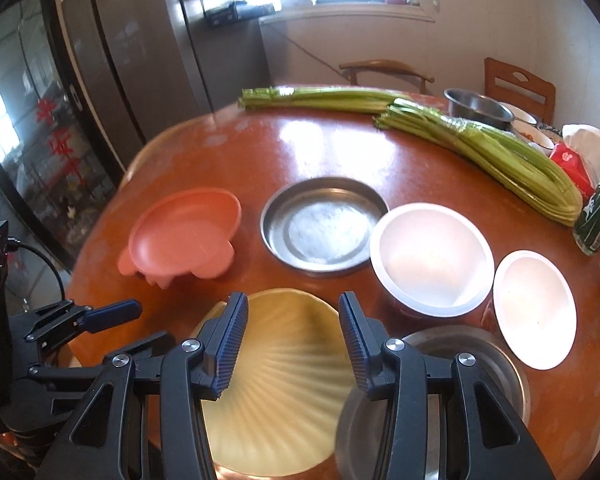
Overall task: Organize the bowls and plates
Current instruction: 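Move the left tool to the yellow shell-shaped plate, then grasp the yellow shell plate rim with the left tool and lift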
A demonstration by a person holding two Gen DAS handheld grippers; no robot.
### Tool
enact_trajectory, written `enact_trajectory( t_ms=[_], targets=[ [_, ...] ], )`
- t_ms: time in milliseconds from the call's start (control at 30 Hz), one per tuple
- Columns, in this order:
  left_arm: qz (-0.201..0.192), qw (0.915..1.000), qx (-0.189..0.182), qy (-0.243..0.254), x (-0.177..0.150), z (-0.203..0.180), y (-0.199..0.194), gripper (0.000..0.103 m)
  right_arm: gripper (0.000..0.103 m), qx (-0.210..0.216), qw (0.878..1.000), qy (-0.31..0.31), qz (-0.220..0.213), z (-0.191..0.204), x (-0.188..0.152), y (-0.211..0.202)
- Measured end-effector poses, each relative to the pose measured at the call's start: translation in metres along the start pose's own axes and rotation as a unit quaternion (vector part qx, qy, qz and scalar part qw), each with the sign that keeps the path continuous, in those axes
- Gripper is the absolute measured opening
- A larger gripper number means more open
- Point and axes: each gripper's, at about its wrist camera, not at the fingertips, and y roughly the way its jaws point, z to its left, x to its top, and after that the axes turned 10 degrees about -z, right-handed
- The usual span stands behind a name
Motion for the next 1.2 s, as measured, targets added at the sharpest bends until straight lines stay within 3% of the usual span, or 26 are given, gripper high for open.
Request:
enact_trajectory(
  t_ms=[233, 500, 733, 933, 1200],
  targets=[
    [0.032, 0.9994, -0.016, 0.002, -0.013, -0.014, 0.018, 0.051, 0.049, 0.008, 1.0, -0.001, 0.022, -0.013, -0.007, 0.019],
    [0.059, 0.998, 0.007, 0.019, -0.015, -0.026, 0.039, 0.051, 0.049, 0.013, 0.999, -0.017, 0.045, -0.021, -0.008, 0.038],
    [0.053, 0.9972, 0.044, 0.028, -0.01, -0.02, 0.045, 0.051, 0.049, 0.029, 0.997, -0.033, 0.065, -0.015, -0.008, 0.052],
    [0.051, 0.9969, 0.058, 0.012, -0.001, -0.002, 0.048, 0.06, 0.049, 0.038, 0.996, -0.032, 0.076, -0.011, -0.007, 0.057],
    [0.042, 0.9941, 0.099, -0.01, 0.011, 0.026, 0.052, 0.061, 0.049, 0.072, 0.991, -0.035, 0.105, 0.004, -0.012, 0.065]
  ],
)
